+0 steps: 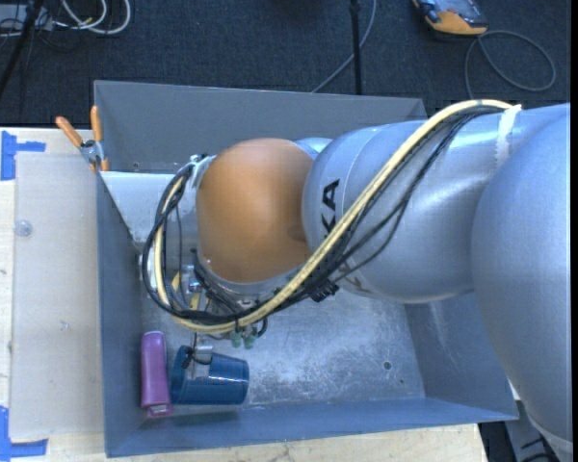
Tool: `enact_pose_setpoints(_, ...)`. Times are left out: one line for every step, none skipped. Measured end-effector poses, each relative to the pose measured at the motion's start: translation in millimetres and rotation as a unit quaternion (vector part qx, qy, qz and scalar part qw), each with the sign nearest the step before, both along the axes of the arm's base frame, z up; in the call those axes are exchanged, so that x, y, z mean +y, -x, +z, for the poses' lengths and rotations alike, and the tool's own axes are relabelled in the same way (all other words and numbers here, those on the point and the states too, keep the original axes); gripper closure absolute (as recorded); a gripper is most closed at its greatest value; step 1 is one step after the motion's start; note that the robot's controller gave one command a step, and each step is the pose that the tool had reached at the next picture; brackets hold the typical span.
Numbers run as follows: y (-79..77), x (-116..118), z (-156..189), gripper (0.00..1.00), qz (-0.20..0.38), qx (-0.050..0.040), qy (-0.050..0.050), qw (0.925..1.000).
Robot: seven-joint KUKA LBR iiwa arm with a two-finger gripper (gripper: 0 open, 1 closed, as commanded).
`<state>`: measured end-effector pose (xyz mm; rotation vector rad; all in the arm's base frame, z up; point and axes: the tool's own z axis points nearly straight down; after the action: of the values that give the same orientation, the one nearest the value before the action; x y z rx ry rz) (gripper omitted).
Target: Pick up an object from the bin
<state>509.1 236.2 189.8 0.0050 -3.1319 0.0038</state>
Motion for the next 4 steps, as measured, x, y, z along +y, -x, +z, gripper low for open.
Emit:
enact_pose_setpoints(-2.0,-1.1,4.4,0.0,-0.002,-0.0037,-0.001,1.0)
enact_pose_setpoints(14.3,-20.2,-35.8,0.0,0.002,-0.0046,-0.002,1.0)
enact_pose_setpoints(28.4,-75.1,-50.2,0.0,0.005,0.0009,0.0,1.0)
enact_pose_setpoints(13.8,-99.2,-68.2,0.0,0.0,-0.0032,0.0,1.0)
